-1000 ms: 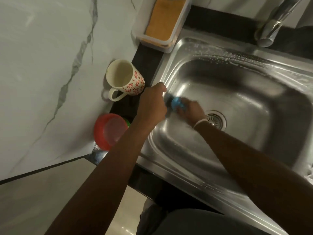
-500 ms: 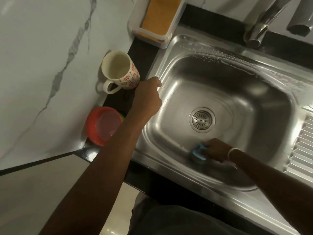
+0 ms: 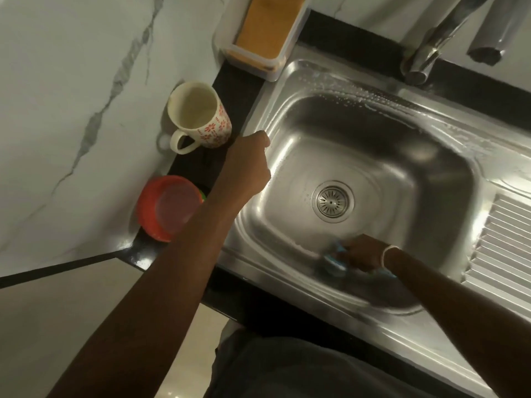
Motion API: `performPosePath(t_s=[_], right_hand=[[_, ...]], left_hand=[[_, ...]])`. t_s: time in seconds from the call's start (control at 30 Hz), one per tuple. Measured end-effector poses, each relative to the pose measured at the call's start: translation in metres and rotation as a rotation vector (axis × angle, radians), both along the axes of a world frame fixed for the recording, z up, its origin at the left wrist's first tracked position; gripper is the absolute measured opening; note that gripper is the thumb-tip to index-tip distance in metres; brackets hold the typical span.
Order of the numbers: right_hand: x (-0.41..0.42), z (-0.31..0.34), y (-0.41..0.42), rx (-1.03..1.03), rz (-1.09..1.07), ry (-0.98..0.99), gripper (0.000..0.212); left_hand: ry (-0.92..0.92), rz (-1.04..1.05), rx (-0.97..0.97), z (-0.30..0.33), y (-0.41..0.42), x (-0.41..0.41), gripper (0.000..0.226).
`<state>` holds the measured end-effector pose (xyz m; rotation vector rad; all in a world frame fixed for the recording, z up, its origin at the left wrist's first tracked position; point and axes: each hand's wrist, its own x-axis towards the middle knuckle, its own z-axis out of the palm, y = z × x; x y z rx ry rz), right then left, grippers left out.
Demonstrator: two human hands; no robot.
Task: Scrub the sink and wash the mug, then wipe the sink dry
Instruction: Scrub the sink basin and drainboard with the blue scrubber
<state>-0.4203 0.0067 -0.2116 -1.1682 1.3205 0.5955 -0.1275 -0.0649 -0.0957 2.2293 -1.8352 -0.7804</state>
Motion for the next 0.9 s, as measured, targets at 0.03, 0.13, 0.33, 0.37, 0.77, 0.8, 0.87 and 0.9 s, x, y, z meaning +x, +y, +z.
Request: performPosePath(t_s=[0.03,0.13,0.33,0.37,0.77,0.8,0.87,0.9], right_hand=[[0.004,0.001,-0.002,0.005,0.016,0.001,0.032],[0.066,0.006,-0.010,-0.051,-0.069,-0.125,0.038],[0.089,0.037,-0.013,-0.058,-0.161,-0.312,0.040],[0.064,0.044,-0.007,-0.069,-0.121,-0.299,0.039],[0.133,0.063,-0.007,-0.156,-0.397,-0.423,0.037],[0.135,0.065,-0.006,-0.160,-0.418,-0.451,0.036],[0.101,0.067,0.002,-0.180,-0.319,-0.447,0.035],[0.071,0.065,0.006,-0.186,-0.224,-0.411,0.034]], left_hand=[[-0.015,-0.010,0.007,0.001,0.004,-0.002,0.046],[-0.051,-0.045,-0.001,0.006,0.017,-0.010,0.048],[-0.076,-0.093,0.030,0.014,0.039,-0.021,0.047],[-0.083,-0.094,0.032,0.014,0.042,-0.019,0.046],[-0.118,-0.046,0.073,0.014,0.050,-0.008,0.047],[-0.115,-0.039,0.078,0.014,0.049,-0.007,0.048],[-0.109,-0.036,0.073,0.013,0.048,-0.007,0.048],[-0.106,-0.031,0.067,0.012,0.047,-0.006,0.047]])
